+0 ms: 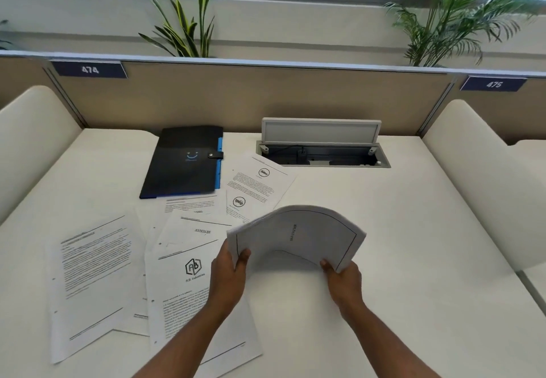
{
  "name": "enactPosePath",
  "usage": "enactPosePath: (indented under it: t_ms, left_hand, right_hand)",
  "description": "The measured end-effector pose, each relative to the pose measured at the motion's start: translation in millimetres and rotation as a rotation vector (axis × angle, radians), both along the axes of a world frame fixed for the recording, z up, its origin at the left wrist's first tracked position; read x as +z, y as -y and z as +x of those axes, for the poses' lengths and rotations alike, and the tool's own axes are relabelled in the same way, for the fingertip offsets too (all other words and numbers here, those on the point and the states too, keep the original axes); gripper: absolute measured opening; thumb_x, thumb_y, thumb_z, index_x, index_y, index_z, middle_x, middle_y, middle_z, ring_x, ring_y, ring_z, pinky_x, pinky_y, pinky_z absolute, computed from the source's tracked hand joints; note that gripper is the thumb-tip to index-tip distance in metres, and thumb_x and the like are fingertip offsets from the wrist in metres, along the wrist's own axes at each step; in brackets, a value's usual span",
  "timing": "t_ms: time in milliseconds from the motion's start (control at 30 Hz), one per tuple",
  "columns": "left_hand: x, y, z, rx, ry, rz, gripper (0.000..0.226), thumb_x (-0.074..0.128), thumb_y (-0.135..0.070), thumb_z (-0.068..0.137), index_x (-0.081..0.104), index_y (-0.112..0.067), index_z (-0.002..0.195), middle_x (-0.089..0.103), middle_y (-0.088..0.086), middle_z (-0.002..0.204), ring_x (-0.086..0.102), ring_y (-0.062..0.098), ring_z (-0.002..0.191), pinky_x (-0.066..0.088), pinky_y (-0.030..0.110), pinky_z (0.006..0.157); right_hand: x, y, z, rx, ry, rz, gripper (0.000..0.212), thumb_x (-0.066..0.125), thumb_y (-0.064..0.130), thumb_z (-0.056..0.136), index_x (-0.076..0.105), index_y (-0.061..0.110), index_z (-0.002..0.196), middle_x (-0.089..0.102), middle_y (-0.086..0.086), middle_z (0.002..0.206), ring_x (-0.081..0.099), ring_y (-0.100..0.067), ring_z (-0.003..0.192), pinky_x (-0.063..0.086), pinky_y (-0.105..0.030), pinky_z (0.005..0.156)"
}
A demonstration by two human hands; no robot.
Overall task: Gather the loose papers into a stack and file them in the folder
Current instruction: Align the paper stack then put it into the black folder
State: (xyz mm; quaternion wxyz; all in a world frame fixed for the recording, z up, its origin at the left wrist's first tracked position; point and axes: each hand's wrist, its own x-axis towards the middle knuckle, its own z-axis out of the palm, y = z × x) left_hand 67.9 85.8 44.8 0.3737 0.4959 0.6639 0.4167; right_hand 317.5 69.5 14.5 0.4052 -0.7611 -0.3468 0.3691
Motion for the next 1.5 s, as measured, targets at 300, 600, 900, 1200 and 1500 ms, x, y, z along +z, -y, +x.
enactPosePath:
  t_ms: [300, 600, 900, 1200, 1500]
  left_hand:
    - [-13.0, -10.4, -26.7, 0.039, 0.07, -0.033, 0.019, 0.065, -0.017, 0.093, 0.059, -0.018, 0.112, 0.067, -0.009, 0.102, 0.059, -0.006, 0.088, 0.045, 0.018, 0.075]
    - [-6.0, -25.7, -28.0, 0.022, 0.351, -0.158, 0.026, 0.065, -0.018, 0.093, 0.058, -0.025, 0.118, 0.069, -0.012, 0.11, 0.065, 0.015, 0.106, 0.051, 0.037, 0.093]
    - [-11.7, -20.8, -21.2, -0.006, 0.594, -0.17, 0.041, 0.07, -0.018, 0.09, 0.053, -0.032, 0.124, 0.069, -0.003, 0.12, 0.066, 0.02, 0.11, 0.055, 0.039, 0.091]
    - [54.9, -51.7, -47.5, -0.34, 0.148, 0.118, 0.056, 0.063, -0.047, 0.086, 0.044, -0.038, 0.138, 0.047, -0.039, 0.128, 0.049, -0.012, 0.117, 0.051, 0.015, 0.086]
    - [61.4, -37.2, -0.8, -0.265, 0.194, 0.38, 0.014, 0.044, -0.031, 0.099, 0.053, -0.032, 0.11, 0.065, -0.014, 0.101, 0.063, 0.006, 0.092, 0.057, 0.022, 0.069]
  right_hand:
    - [-5.5, -0.4, -13.0, -0.09, -0.105, 0.124, 0.011, 0.075, 0.014, 0.093, 0.072, 0.023, 0.089, 0.076, 0.007, 0.087, 0.069, -0.016, 0.081, 0.053, -0.028, 0.069]
    - [8.3, -12.1, -24.1, -0.088, -0.67, 0.178, 0.027, 0.082, 0.013, 0.075, 0.071, 0.005, 0.098, 0.072, -0.01, 0.094, 0.067, -0.026, 0.094, 0.057, -0.042, 0.089]
    - [21.7, -32.5, -42.5, -0.122, -0.606, 0.3, 0.015, 0.065, 0.004, 0.098, 0.071, 0.01, 0.111, 0.08, -0.007, 0.099, 0.076, -0.02, 0.092, 0.064, -0.031, 0.074]
    - [55.3, -19.5, -20.3, 0.155, -0.024, 0.389, 0.029, 0.068, 0.006, 0.098, 0.069, 0.029, 0.08, 0.068, 0.011, 0.072, 0.057, -0.014, 0.069, 0.043, -0.032, 0.065]
    - [92.1, -0.8, -39.4, -0.011, -0.085, 0.591, 0.015, 0.08, 0.022, 0.091, 0.072, 0.034, 0.094, 0.078, 0.007, 0.093, 0.074, -0.009, 0.084, 0.058, -0.017, 0.071]
